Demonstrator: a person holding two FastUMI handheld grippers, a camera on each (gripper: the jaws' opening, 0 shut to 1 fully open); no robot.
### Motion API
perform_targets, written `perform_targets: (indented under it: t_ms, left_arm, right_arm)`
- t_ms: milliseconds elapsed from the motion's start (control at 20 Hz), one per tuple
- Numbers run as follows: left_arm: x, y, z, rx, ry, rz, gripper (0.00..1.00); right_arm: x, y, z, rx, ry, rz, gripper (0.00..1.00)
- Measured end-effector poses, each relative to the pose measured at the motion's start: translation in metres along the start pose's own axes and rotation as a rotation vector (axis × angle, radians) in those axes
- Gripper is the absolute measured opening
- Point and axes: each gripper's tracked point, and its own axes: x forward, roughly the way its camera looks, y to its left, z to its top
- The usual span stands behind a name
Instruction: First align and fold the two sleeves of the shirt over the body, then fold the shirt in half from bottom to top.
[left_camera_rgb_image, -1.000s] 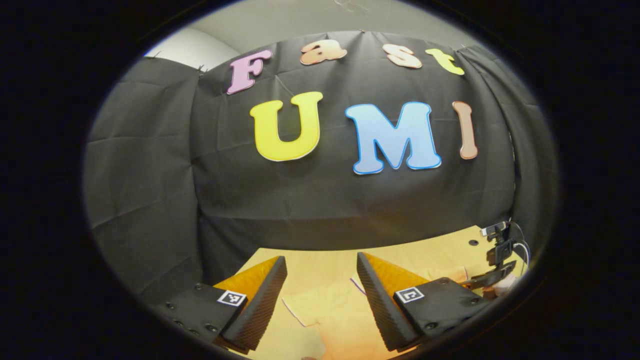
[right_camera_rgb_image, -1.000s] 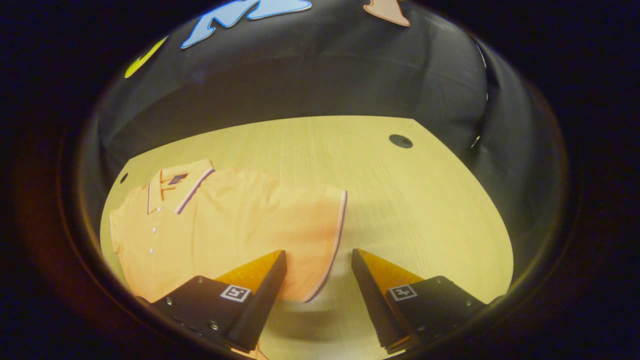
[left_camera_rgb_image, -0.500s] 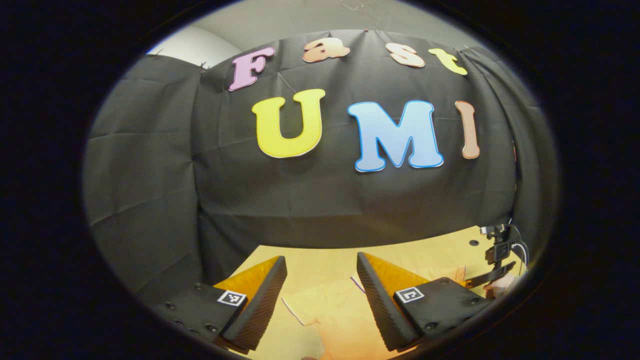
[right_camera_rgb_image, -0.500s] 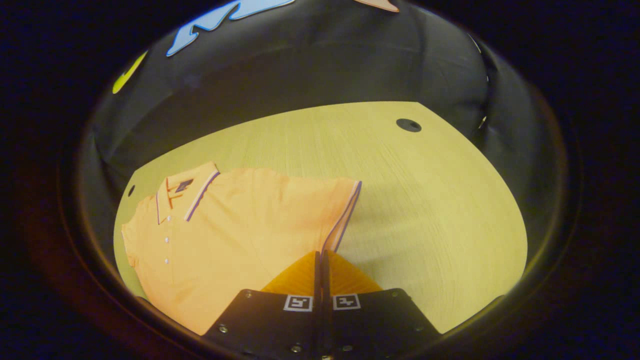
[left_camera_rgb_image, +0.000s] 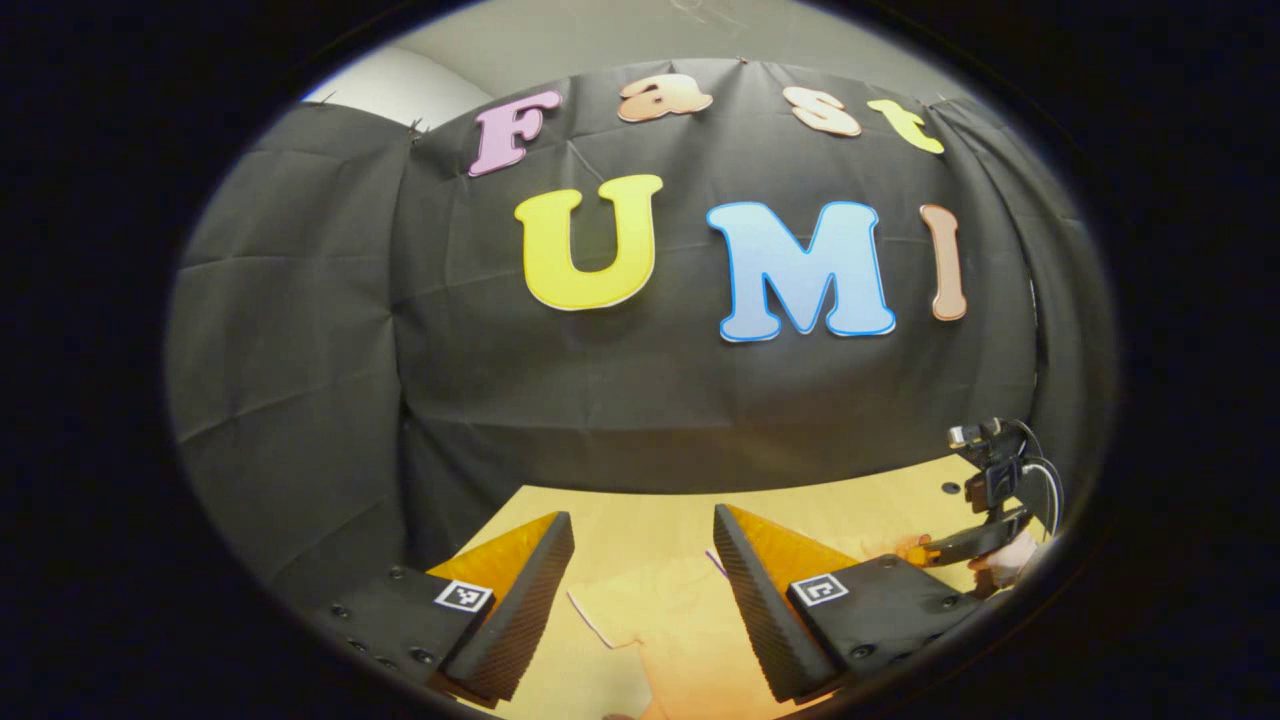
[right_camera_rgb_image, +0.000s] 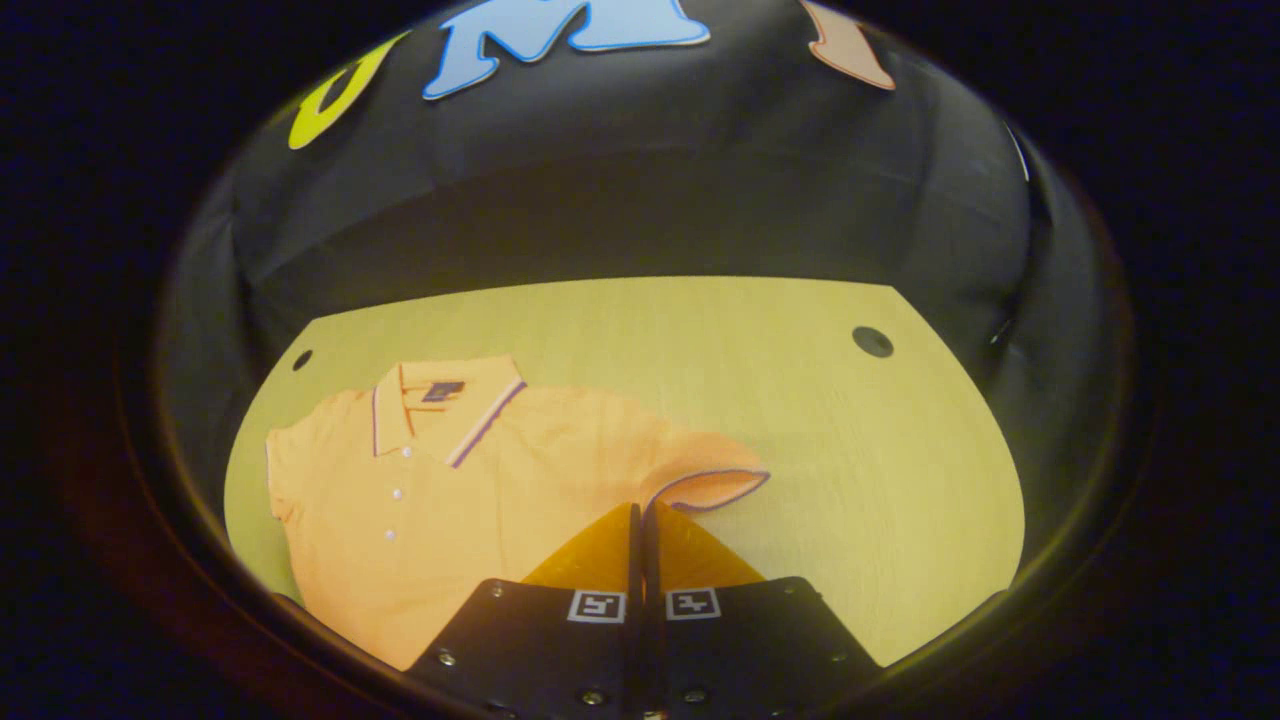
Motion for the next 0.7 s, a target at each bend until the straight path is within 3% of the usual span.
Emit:
perform_targets:
  t_ms: [200,400,550,700]
  left_arm:
    - [-0.003,0.011,-0.003,-0.009,0.004,0.020,0.92]
    - [-0.006,0.026,-0.008,-0.018,0.014,0.051,0.92]
    - [-0.010,0.038,-0.016,-0.027,0.024,0.074,0.93]
    - [-0.010,0.045,-0.023,-0.033,0.033,0.088,0.93]
  right_arm:
    - [-0.003,0.057,0.025,-0.103,-0.044,0.092,0.00]
    - [0.003,0.109,0.024,-0.198,-0.040,0.166,0.00]
    - [0.011,0.131,0.007,-0.241,0.000,0.187,0.04]
    - [0.014,0.133,-0.004,-0.271,0.029,0.176,0.01]
